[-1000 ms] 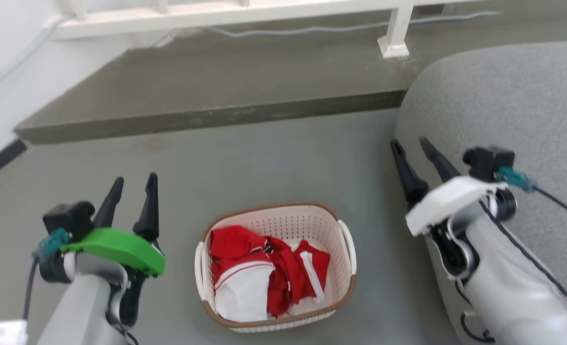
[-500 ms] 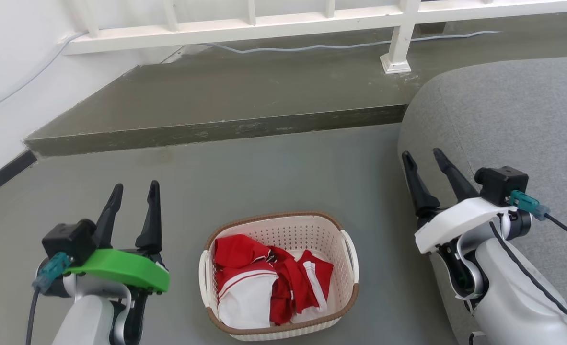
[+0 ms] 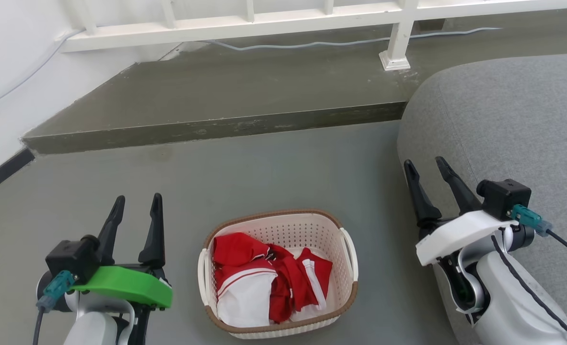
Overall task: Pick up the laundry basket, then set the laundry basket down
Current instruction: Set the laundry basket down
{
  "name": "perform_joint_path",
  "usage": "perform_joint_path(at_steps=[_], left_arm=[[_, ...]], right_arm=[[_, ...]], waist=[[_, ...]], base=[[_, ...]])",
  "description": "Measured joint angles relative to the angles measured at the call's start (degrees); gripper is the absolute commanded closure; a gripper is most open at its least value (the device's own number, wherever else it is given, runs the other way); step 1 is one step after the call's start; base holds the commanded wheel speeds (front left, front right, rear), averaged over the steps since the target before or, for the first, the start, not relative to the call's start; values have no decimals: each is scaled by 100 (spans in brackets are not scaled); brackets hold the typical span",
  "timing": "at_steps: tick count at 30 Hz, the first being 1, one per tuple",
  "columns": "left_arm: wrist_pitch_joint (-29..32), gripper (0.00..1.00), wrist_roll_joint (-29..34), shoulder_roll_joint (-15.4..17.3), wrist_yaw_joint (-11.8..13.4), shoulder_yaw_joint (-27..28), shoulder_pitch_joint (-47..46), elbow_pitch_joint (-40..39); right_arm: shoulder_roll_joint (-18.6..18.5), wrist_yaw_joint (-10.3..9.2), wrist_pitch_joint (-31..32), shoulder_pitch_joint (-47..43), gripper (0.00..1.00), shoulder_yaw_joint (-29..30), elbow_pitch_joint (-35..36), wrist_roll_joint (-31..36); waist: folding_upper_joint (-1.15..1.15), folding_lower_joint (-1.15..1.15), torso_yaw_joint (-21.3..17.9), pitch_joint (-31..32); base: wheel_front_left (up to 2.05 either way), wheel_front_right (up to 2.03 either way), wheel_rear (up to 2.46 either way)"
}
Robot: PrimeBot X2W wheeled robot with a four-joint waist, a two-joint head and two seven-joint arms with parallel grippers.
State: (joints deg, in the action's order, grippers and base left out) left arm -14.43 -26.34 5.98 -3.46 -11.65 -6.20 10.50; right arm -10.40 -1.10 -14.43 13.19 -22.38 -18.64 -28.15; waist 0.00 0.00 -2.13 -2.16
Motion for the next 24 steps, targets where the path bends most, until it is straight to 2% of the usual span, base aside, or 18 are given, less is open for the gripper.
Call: perform_joint_path(at_steps=[24], left_arm=[[0,0,344,-125,-9,107,257,-203]], right_arm=[[101,69,0,-323,0,181,238,269]], waist=[[0,0,17,-45]], base=[[0,0,0]])
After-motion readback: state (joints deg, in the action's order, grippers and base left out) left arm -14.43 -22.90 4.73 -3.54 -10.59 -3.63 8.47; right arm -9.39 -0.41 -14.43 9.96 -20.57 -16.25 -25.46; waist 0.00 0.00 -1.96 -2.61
